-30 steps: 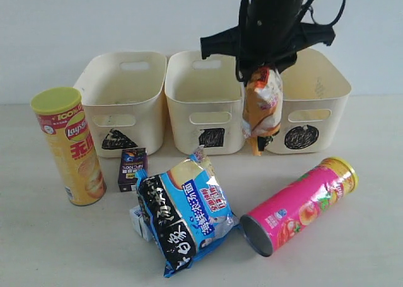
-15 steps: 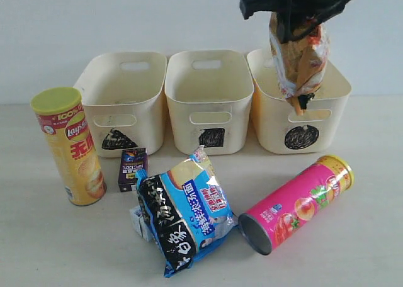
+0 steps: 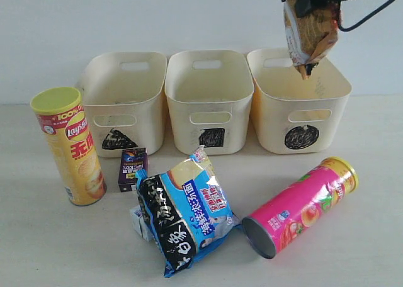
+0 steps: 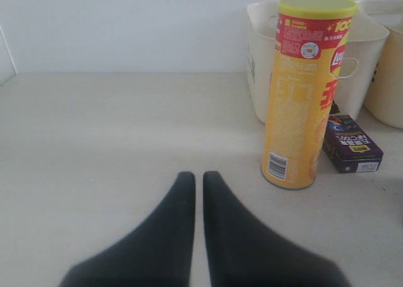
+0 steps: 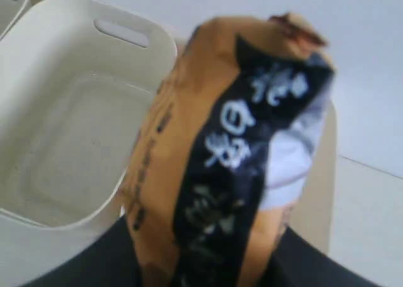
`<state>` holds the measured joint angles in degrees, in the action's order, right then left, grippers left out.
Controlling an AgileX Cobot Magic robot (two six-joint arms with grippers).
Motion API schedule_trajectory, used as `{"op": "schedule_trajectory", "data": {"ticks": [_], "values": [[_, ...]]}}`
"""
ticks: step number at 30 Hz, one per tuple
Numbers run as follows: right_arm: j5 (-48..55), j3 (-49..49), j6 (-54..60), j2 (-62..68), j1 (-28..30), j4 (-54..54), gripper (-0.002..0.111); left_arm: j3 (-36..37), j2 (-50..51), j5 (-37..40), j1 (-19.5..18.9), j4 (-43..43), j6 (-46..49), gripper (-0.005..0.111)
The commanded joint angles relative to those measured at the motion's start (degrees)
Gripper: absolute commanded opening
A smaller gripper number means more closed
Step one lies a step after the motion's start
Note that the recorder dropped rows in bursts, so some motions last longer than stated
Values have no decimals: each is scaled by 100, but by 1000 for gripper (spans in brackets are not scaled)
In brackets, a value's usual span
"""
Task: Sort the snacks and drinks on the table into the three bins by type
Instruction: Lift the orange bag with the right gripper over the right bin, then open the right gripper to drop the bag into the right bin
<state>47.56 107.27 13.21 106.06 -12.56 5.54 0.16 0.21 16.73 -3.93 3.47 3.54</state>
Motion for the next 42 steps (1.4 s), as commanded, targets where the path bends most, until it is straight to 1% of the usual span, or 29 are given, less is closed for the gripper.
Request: {"op": "schedule_trajectory", "data": {"ticks": [1,5,14,16,19,22,24,26,27,35,36,38,42], "values": [[-528,-1,568,436,197,546,0,-16,-21,-41,-17,14,-48,4],[-773,11,578,828,285,463,0,-16,-21,-41,-17,14,-48,4],[-1492,11,535,1421,285,441,0,-16,-21,-41,-17,14,-48,4],[-1531,11,546,1514,285,430,4,-16,-21,-41,-17,14,-48,4],[-1616,21,557,1580,285,440,24,-16,-21,-41,-17,14,-48,4],[-1802,21,557,1604,285,440,53,-16,-21,-41,-17,14,-48,4],[-1939,21,519,1604,285,440,70,-16,-21,-41,-17,14,-48,4],[-1989,21,519,1604,285,440,79,-16,-21,-41,-17,14,-48,4],[-1989,21,519,1604,285,440,81,-16,-21,-41,-17,14,-48,4],[-1796,21,532,1319,285,402,79,-16,-21,-41,-17,14,-48,4],[-1717,21,532,1243,285,393,76,-16,-21,-41,-17,14,-48,4],[-1548,21,573,1095,285,379,67,-16,-21,-41,-17,14,-48,4],[-1083,21,598,805,285,370,37,-16,-21,-41,-17,14,-48,4]]}}
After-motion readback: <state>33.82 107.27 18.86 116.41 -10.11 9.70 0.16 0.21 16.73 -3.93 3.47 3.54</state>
